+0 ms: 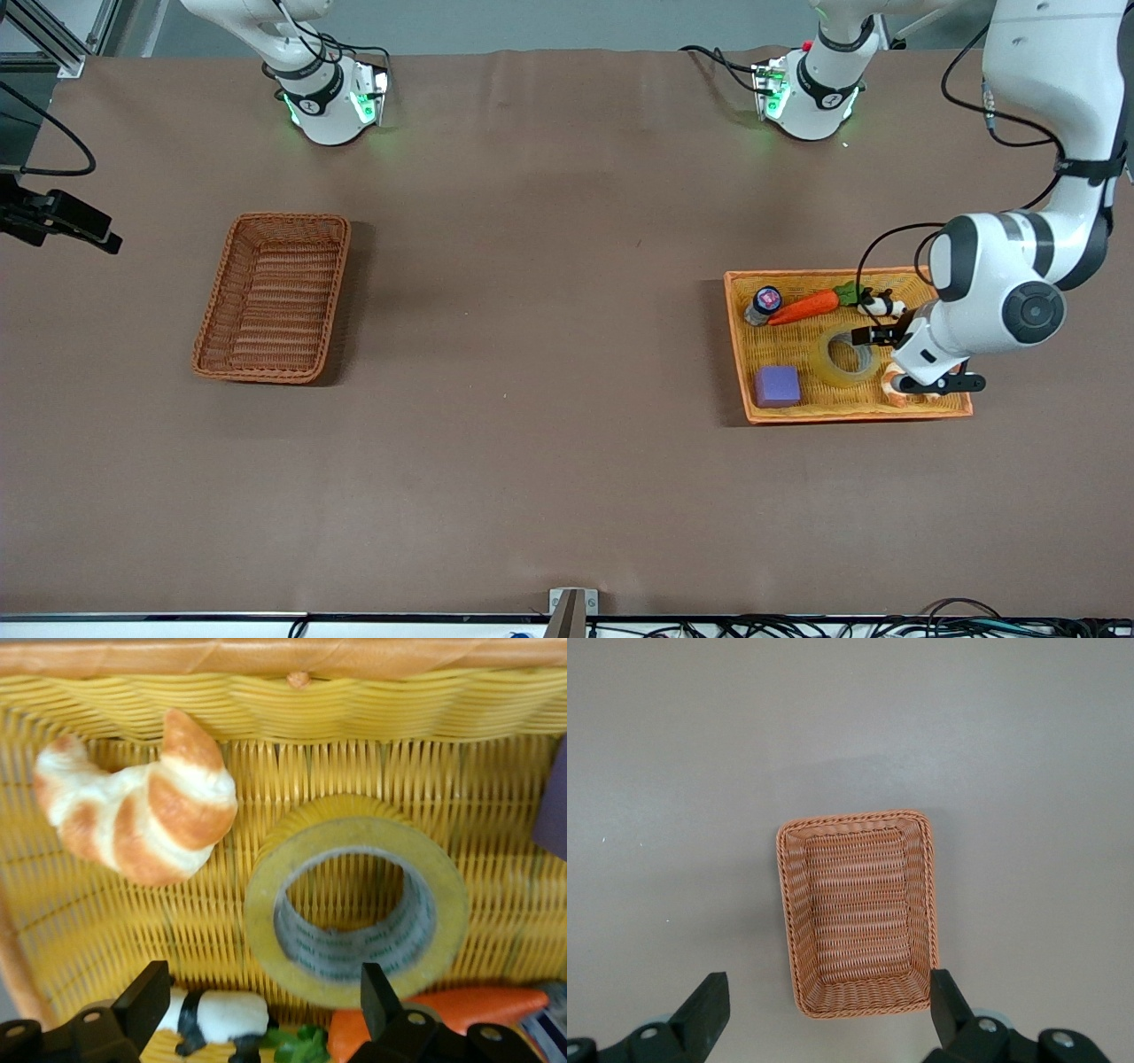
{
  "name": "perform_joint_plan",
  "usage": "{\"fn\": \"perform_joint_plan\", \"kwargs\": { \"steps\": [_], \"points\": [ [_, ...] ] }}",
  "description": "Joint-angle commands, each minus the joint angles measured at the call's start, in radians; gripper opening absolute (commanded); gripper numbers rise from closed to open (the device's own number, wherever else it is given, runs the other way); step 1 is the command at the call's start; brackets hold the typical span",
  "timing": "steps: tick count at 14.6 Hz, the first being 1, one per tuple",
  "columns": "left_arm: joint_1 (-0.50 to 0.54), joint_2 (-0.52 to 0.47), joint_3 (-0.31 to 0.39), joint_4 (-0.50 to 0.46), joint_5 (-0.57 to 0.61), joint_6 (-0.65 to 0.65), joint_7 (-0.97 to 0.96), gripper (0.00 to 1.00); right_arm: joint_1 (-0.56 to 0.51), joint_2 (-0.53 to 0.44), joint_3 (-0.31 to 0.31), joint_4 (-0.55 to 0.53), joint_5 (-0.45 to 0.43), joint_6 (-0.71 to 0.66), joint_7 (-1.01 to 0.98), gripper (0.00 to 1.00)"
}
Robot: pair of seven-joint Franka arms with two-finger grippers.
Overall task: Move tape to another basket
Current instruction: 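Lower the left gripper onto the tape roll and close on it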
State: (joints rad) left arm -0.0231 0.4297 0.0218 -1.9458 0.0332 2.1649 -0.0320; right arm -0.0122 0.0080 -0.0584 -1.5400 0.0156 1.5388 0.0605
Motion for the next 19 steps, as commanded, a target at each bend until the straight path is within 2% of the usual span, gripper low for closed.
{"fn": "perform_joint_plan", "kwargs": {
  "steps": [1, 4, 5, 6, 7, 9, 10, 13, 15, 17, 19],
  "points": [
    [0.002, 0.035, 0.000, -0.001, 0.017, 0.048, 0.007, 0.94, 0.005, -0.003, -0.003, -0.003, 0.010, -0.005, 0.002, 1.00],
    [0.002, 0.061, 0.000, -0.001, 0.017, 0.093, 0.007, 0.91, 0.005, -0.003, -0.003, -0.003, 0.010, -0.005, 0.002, 1.00],
    [0.002, 0.076, 0.000, -0.001, 0.017, 0.119, 0.007, 0.79, 0.005, -0.003, -0.003, -0.003, 0.010, -0.005, 0.002, 1.00],
    [0.000, 0.083, 0.000, -0.002, 0.017, 0.136, 0.006, 0.51, 0.005, -0.003, -0.003, -0.003, 0.010, -0.005, 0.002, 1.00],
    [0.002, 0.084, 0.000, -0.004, 0.017, 0.138, 0.006, 0.35, 0.005, -0.003, -0.003, -0.003, 0.010, -0.005, 0.002, 1.00],
    [0.002, 0.077, 0.000, -0.019, 0.017, 0.139, 0.006, 0.17, 0.005, -0.003, -0.003, -0.003, 0.010, -0.005, 0.002, 1.00],
    [0.000, 0.066, 0.000, -0.022, 0.017, 0.127, -0.008, 0.02, 0.005, -0.003, -0.003, -0.005, 0.010, -0.005, 0.002, 1.00],
    [0.000, -0.003, 0.000, -0.021, 0.019, 0.073, -0.008, 0.00, 0.005, -0.003, -0.003, -0.005, 0.010, -0.005, 0.002, 1.00],
    [0.000, -0.076, -0.006, 0.005, 0.017, -0.009, -0.011, 0.01, 0.005, -0.003, -0.003, -0.005, 0.010, -0.005, 0.002, 1.00],
    [-0.009, -0.115, -0.023, 0.083, 0.019, -0.123, -0.014, 0.02, 0.005, -0.003, -0.003, -0.003, 0.010, -0.005, 0.002, 1.00],
    [-0.011, -0.108, -0.100, 0.189, 0.017, -0.238, -0.067, 0.02, 0.005, -0.003, -0.003, -0.005, 0.010, -0.005, 0.002, 1.00]
  ]
}}
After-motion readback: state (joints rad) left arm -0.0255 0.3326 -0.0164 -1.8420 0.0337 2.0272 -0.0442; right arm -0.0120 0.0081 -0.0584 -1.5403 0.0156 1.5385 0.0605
